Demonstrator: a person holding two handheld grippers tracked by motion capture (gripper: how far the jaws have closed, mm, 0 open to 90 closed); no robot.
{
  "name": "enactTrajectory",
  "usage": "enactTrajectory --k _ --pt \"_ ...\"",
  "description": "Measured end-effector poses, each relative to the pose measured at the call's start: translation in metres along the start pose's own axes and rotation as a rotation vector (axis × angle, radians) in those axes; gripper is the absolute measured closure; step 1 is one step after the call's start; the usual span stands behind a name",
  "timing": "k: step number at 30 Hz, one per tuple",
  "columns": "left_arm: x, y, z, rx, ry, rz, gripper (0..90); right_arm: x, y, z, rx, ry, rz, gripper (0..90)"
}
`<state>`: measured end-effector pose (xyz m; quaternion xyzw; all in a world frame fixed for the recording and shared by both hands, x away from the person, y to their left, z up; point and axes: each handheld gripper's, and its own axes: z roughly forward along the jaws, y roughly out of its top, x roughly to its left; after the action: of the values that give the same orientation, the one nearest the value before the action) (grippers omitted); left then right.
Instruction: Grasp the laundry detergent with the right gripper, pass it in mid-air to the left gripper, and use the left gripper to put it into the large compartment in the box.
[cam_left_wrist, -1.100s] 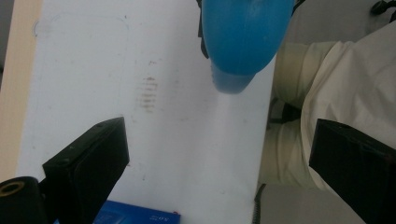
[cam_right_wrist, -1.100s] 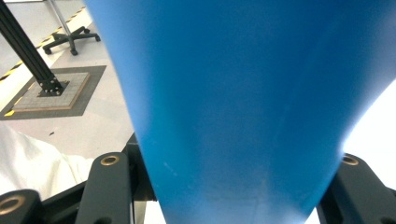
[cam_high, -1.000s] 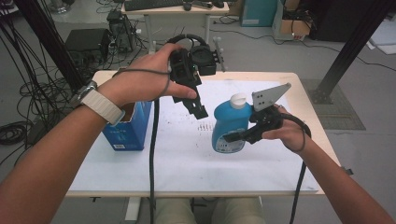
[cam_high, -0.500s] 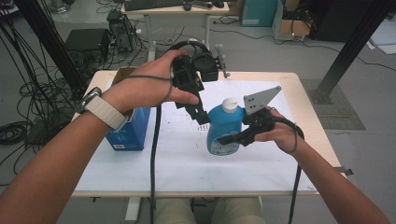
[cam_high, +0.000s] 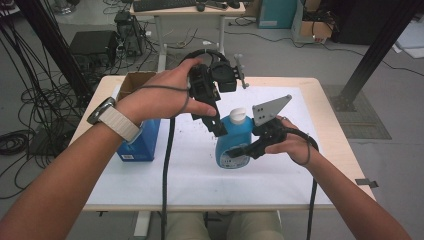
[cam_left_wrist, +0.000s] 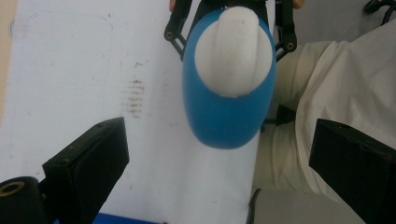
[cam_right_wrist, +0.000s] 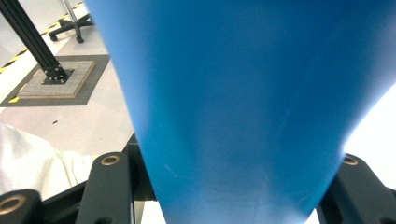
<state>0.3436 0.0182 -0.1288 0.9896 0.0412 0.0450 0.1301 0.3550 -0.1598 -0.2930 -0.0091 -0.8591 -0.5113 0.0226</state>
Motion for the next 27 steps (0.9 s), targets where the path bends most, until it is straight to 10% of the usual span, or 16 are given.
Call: enactTrajectory --k 27 --pt "0.000 0.008 0.018 0.019 -0.011 0.001 5.4 -0.004 0.002 0.014 0.014 -0.009 -0.001 43.0"
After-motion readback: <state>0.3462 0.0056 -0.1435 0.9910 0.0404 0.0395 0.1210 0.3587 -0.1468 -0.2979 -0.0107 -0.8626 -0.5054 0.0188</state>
